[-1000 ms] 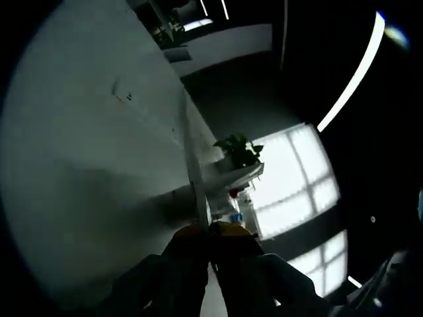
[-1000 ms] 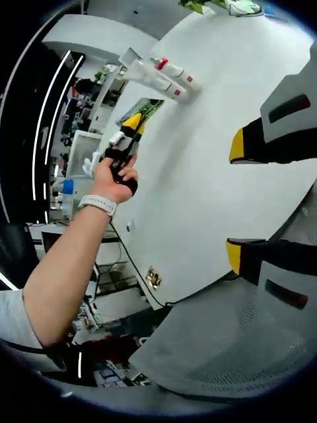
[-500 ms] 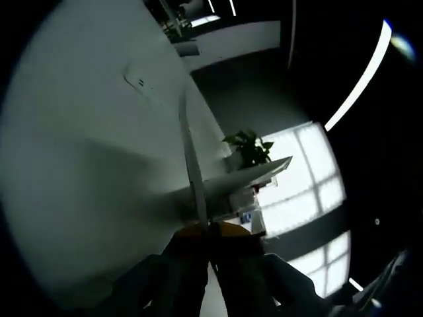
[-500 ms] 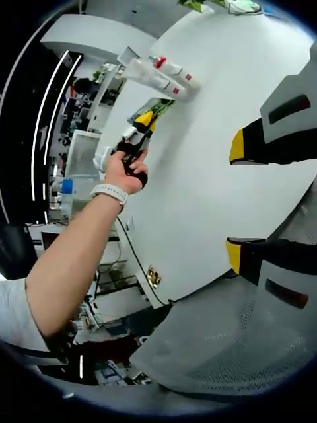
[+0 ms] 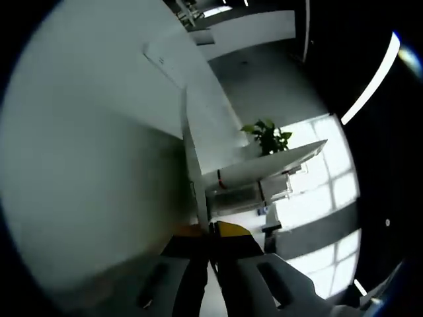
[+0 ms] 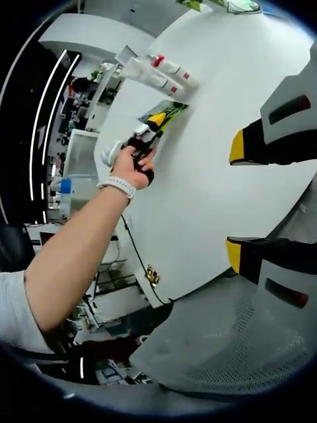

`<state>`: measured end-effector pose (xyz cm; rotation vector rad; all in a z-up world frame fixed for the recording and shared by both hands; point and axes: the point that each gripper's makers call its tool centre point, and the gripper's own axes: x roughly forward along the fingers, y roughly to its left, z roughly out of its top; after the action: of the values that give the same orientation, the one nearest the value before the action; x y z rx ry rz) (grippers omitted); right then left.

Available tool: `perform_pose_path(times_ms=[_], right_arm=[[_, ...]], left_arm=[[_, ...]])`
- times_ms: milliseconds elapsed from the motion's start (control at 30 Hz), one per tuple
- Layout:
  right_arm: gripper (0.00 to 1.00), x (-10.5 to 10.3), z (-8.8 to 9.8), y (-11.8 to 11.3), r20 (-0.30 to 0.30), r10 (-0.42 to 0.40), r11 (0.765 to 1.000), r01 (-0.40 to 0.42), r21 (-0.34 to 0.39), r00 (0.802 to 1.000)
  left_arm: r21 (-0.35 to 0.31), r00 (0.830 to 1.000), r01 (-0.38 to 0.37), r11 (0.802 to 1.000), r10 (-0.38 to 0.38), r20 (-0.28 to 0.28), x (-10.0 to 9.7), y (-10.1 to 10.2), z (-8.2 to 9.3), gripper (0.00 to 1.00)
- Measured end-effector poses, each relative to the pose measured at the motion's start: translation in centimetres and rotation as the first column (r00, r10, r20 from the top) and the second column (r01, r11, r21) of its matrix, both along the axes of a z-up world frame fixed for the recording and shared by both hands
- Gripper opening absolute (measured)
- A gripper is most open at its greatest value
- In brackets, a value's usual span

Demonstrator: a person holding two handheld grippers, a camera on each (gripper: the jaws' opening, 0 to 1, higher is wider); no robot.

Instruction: Arrange the skincare products in the storage area until every visible bottle or jar stands upright without overlapping.

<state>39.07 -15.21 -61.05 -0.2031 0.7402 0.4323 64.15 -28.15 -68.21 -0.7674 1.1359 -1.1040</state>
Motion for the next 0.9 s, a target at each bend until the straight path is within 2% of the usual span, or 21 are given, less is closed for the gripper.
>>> perform_pose_path(times_ms=[133, 200, 300, 400, 467, 533, 700, 900], right_arm=[[0.38, 0.0, 0.0, -0.1, -0.001, -0.005, 1.000, 0.005, 0.002, 1.000], [0.38, 0.0, -0.1, 0.0, -0.004, -0.003, 1.000, 0.003, 0.003, 1.000], [0.37, -0.1, -0.1, 0.1, -0.008, 0.003, 1.000, -0.003, 0.003, 1.000], [0.37, 0.0, -0.1, 0.0, -0.007, -0.001, 1.000, 0.001, 0.003, 1.000], [0.37, -0.1, -0.1, 0.0, -0.009, -0.006, 1.000, 0.006, 0.004, 1.000], [0.37, 0.0, -0.1, -0.1, -0.008, -0.006, 1.000, 0.007, 0.003, 1.000], [0.36, 0.0, 0.0, -0.2, -0.004, -0.011, 1.000, 0.011, 0.000, 1.000], [0.35, 0.0, 0.0, -0.3, 0.000, -0.012, 1.000, 0.012, -0.005, 1.000]], left_arm=[[0.044, 1.000, 0.006, 0.999, -0.006, 0.007, 0.3, 0.0, -0.7, 0.00], [0.089, 0.999, 0.014, 0.996, -0.018, 0.048, 0.4, 0.2, -0.8, 0.00], [0.121, 0.999, 0.012, 0.993, -0.018, 0.041, 0.5, 0.2, -0.9, 0.01], [0.182, 0.997, 0.031, 0.983, -0.042, 0.059, 0.3, 0.5, -1.5, 0.06], [0.207, 0.997, 0.038, 0.978, -0.050, 0.053, 0.1, 0.6, -1.8, 0.12], [0.207, 0.997, 0.032, 0.978, -0.048, 0.069, 0.3, 0.5, -1.6, 0.16], [0.279, 0.991, 0.055, 0.959, -0.086, 0.101, 0.1, 0.7, -1.3, 0.19], [0.359, 0.980, 0.066, 0.931, -0.129, 0.153, -0.2, 0.8, -0.9, 0.30]])
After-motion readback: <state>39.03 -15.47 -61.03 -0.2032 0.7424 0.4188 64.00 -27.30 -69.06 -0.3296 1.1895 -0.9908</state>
